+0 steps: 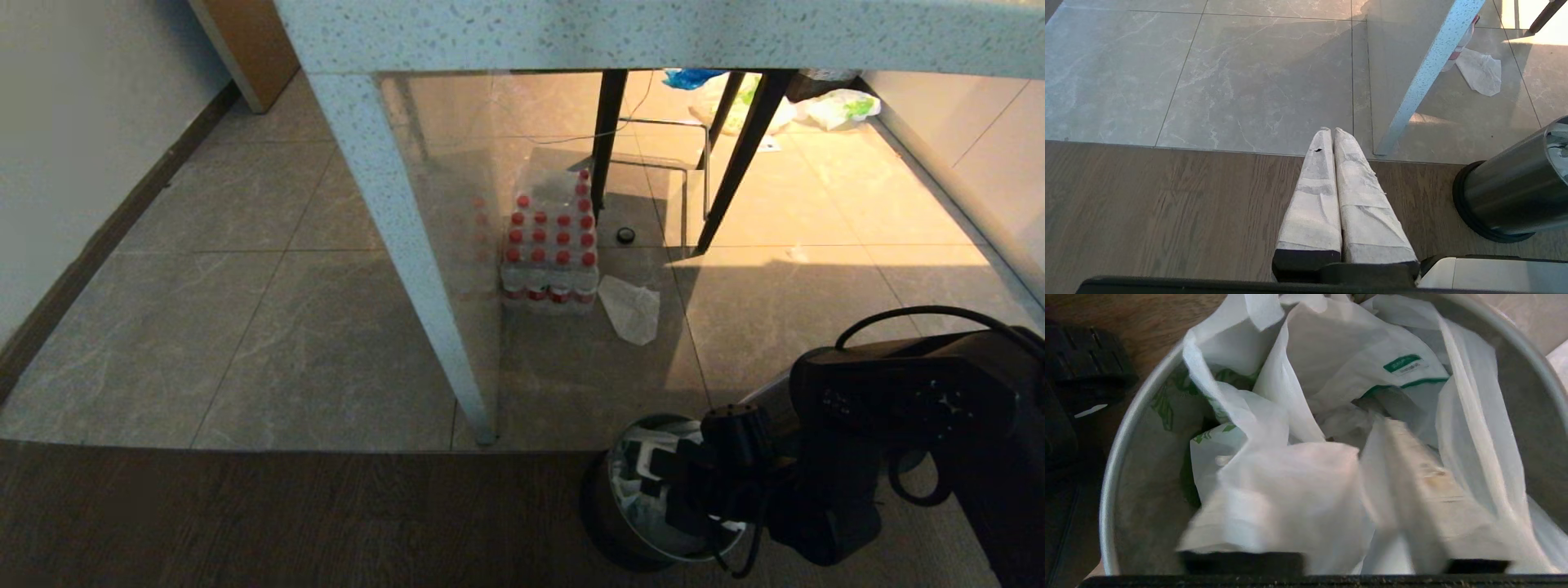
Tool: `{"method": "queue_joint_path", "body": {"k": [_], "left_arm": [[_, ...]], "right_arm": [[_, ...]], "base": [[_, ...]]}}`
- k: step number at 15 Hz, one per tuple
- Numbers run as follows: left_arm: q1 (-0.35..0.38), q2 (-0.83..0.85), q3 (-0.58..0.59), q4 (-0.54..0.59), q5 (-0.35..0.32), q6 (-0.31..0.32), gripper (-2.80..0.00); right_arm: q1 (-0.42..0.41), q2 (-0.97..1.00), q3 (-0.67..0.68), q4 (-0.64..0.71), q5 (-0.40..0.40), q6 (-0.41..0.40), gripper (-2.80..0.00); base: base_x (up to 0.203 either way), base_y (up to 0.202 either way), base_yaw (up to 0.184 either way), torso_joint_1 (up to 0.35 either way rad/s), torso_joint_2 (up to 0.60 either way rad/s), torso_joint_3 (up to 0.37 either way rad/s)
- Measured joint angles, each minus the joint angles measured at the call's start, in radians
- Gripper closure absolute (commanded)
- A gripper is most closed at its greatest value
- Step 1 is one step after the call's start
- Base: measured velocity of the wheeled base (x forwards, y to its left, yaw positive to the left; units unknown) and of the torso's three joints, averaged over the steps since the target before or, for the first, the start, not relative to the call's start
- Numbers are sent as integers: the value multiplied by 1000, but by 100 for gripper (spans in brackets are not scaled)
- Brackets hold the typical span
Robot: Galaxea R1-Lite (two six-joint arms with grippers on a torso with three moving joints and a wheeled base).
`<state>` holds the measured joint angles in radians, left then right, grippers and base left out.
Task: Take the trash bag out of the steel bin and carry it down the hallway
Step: Pick up the trash bag
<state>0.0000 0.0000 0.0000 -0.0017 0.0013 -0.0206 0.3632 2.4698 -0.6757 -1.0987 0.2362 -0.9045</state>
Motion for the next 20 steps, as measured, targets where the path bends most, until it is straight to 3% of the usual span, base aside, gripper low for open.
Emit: {"method": "queue_joint_path", "body": {"k": [4, 8, 10, 15, 20], "left_arm": [[0, 0, 0, 0, 1, 0, 0], [0, 0, 0, 0, 0, 0, 0], [0, 0, 0, 0, 0, 0, 0], [0, 0, 0, 0, 0, 0, 0], [0, 0, 0, 0, 0, 0, 0]], "right_arm": [[0, 0, 6, -15, -3, 20, 0], [-3, -58, 8, 17, -8, 113, 0], [-7, -153, 9, 109, -10, 168, 0], [-41, -495, -7, 487, -7, 311, 0], [-49, -716, -18, 659, -8, 374, 0]], "base": [[0, 0, 0, 0, 0, 0], [0, 0, 0, 0, 0, 0], [0, 0, 0, 0, 0, 0], [0, 0, 0, 0, 0, 0], [0, 0, 0, 0, 0, 0]]}}
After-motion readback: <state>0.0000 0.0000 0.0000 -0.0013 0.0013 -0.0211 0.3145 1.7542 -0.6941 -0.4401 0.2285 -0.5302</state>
